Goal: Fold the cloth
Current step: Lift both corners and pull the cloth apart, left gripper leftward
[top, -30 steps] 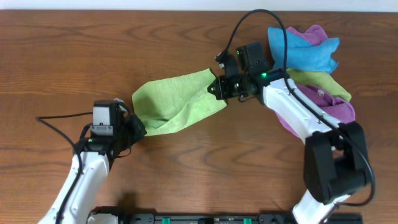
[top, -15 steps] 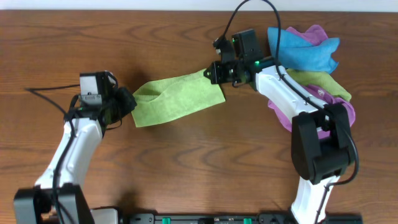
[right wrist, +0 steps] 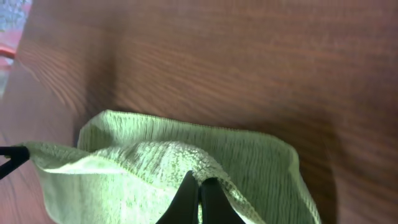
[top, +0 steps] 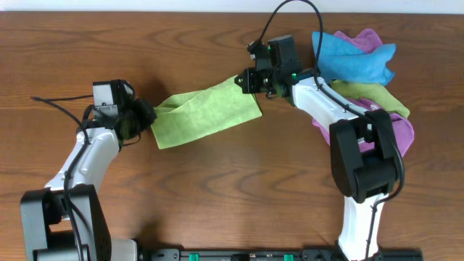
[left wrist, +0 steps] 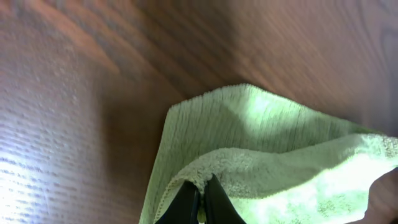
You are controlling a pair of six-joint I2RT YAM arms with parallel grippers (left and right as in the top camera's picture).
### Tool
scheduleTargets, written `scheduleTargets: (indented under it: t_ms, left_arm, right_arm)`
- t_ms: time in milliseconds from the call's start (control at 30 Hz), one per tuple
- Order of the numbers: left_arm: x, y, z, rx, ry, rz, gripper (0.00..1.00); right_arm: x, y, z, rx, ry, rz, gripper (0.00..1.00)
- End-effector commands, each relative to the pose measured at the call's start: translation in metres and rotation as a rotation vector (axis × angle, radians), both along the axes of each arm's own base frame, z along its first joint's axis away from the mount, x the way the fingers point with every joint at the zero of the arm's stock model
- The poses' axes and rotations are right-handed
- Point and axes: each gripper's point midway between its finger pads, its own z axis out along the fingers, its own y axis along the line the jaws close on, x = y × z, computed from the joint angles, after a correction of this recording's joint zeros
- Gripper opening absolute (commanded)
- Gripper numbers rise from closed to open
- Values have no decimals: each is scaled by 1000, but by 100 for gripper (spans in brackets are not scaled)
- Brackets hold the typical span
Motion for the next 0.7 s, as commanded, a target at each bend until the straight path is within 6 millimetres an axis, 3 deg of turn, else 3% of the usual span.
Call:
scheduleTargets:
  t_ms: [0, 200, 367, 400, 467, 500, 667]
  left_arm:
    - [13, 5, 10, 15, -47, -5, 6]
    - [22, 5, 12, 11, -82, 3, 6]
    - [18, 4, -1, 5, -40, 1, 6]
    - [16, 4, -3, 3, -28, 1, 10]
    - [14, 6, -4, 3, -17, 5, 52]
    - [12, 6, -3, -2, -13, 6, 65]
    - [2, 5, 14, -23, -36, -57, 70]
  right_arm:
    - [10, -4, 8, 19, -17, -26, 1]
    - [15, -8, 8, 7, -34, -48, 2]
    - [14, -7, 7, 5, -29, -47, 2]
    - [14, -7, 7, 5, -29, -47, 12]
    - [12, -5, 8, 21, -24, -31, 52]
    - [10, -3, 10, 35, -20, -19, 56]
    - [3, -5, 22, 132, 16, 44, 65]
